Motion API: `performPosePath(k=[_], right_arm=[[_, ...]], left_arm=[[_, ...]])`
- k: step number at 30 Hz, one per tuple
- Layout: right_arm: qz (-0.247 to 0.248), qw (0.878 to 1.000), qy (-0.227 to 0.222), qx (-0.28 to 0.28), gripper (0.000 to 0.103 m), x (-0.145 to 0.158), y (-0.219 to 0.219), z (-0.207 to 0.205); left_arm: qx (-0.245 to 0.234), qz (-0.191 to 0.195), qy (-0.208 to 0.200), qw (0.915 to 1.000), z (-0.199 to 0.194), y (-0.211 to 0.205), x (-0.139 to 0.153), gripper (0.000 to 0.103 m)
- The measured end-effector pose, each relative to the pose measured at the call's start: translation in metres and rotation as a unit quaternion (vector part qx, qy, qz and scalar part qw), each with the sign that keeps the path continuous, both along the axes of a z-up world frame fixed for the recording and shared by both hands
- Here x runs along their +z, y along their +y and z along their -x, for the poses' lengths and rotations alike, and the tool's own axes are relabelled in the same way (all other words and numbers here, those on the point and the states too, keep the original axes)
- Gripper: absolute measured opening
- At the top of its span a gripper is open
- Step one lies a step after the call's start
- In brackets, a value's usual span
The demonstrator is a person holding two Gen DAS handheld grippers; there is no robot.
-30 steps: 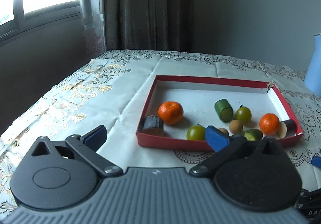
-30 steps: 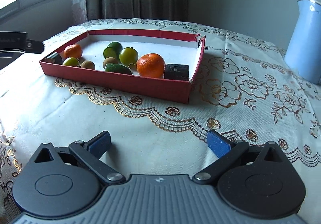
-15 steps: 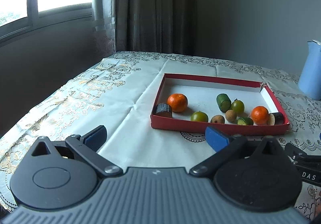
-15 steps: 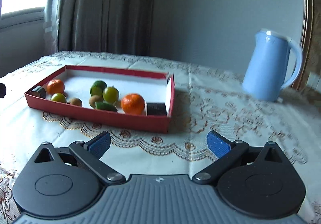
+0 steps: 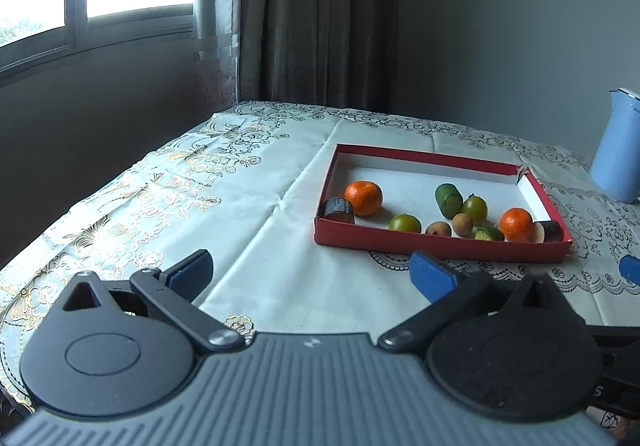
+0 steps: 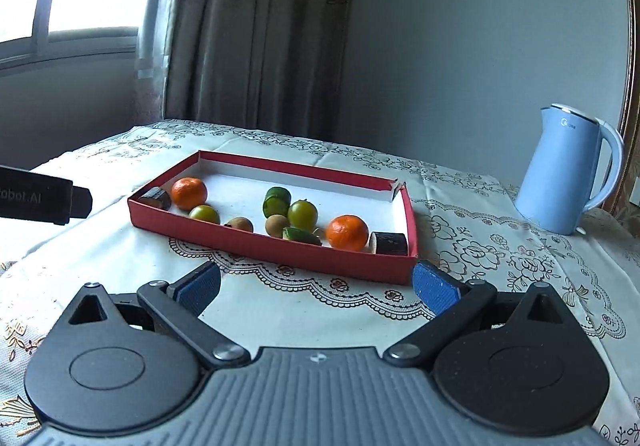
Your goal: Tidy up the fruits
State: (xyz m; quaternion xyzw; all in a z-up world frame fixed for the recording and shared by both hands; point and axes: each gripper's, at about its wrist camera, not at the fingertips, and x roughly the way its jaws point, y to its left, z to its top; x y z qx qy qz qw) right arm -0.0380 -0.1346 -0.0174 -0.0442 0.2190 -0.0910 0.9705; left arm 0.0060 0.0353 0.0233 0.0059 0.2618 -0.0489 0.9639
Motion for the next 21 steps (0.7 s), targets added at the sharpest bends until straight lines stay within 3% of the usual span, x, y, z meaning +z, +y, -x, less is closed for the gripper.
performPosePath(k=[9, 21], right_arm=[[0.004, 1.000, 0.002, 0.009, 0.103, 0.000, 0.007, 0.003], [0.010, 1.000, 0.003, 0.022, 0.103, 0.000, 0.014, 0.003]], left_arm=[[0.040, -0.028, -0.009, 0.9988, 0.004, 0.003, 0.000, 0.103], [0.050, -0.027, -0.005, 0.9984, 0.000, 0.006, -0.002, 0.103]])
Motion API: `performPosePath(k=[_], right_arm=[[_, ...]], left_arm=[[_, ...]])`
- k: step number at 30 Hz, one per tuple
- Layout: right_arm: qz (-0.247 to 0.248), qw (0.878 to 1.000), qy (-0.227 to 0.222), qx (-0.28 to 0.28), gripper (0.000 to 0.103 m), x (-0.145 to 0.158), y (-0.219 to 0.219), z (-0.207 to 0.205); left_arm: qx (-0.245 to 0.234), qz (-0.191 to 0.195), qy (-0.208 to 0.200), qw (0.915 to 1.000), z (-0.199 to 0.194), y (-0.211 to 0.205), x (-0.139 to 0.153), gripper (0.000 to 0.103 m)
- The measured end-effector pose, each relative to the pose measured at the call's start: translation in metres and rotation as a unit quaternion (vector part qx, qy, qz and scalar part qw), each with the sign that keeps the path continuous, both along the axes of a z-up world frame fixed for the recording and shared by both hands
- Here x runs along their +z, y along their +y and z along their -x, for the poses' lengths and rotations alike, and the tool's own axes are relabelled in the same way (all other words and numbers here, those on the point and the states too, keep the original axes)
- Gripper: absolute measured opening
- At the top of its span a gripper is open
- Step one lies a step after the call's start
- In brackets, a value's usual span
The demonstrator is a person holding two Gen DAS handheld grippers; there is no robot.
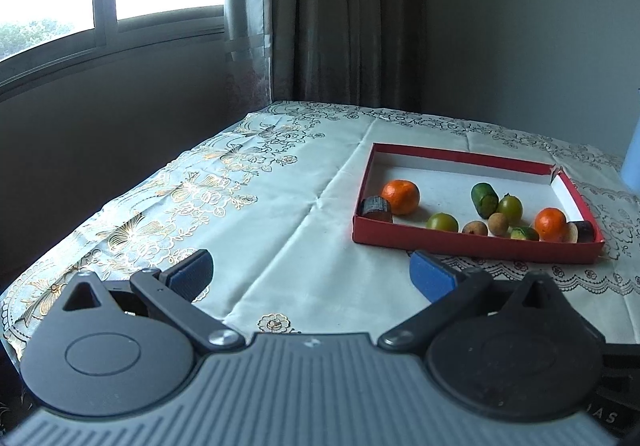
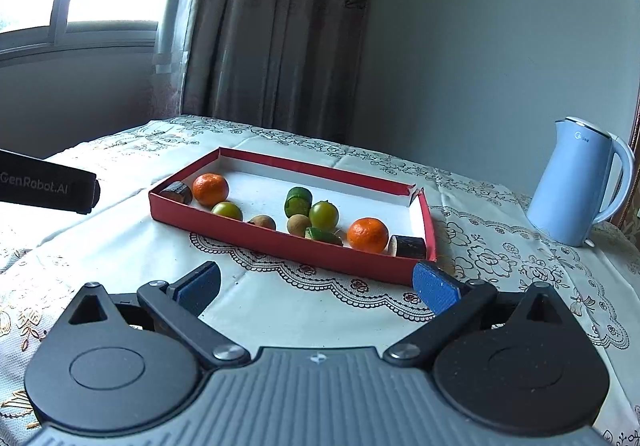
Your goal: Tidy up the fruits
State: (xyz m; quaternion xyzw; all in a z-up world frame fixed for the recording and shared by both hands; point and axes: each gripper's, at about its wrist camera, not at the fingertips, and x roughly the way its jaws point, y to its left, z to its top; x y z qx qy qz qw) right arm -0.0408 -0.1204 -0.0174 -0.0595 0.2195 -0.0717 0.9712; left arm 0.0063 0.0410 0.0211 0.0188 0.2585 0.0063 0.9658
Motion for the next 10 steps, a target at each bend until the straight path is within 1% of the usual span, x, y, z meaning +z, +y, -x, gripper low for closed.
performPosePath(k=[10], right_arm=[[0.006, 1.000, 0.008, 0.006, 0.103, -0.0061, 0.0022, -0.0026]], left_arm=[[0.003, -0.007, -0.002, 1.0000, -0.0022, -0.0028, -0.0048, 0.103]])
